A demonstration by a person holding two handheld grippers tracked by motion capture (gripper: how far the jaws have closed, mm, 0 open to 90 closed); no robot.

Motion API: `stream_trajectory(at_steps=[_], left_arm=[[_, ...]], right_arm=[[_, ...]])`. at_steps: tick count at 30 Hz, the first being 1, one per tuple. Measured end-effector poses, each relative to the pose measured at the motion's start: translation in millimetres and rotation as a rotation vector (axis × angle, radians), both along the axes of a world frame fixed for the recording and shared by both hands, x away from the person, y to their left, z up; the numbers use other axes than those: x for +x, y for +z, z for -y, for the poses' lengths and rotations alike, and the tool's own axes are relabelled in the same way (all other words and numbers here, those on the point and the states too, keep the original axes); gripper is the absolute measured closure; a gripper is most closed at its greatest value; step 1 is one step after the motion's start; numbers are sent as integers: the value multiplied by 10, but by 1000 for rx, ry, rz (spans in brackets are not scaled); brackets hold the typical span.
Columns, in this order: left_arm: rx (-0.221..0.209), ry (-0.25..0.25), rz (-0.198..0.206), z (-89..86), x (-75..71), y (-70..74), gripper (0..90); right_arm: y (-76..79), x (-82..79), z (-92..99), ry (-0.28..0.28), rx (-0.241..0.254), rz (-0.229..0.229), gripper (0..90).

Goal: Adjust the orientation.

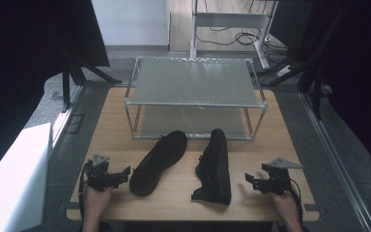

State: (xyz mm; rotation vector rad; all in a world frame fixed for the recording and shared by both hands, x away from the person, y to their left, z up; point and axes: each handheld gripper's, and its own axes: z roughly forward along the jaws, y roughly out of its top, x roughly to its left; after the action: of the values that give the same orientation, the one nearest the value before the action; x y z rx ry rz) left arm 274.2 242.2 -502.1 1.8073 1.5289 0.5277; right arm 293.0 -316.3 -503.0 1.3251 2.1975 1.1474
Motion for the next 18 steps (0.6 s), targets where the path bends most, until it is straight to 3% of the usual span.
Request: stream_trajectory(at_steps=[4, 9, 18], left_arm=[[11, -13, -6, 14, 11, -18, 0], [61, -58, -22, 49, 33, -65, 0], [55, -71, -22, 43, 38, -91, 0]], right_arm=[[1, 0, 1, -1, 0, -1, 134], [-1, 1, -4, -7, -2, -6, 135], [-6, 2, -6, -12, 1, -13, 135]])
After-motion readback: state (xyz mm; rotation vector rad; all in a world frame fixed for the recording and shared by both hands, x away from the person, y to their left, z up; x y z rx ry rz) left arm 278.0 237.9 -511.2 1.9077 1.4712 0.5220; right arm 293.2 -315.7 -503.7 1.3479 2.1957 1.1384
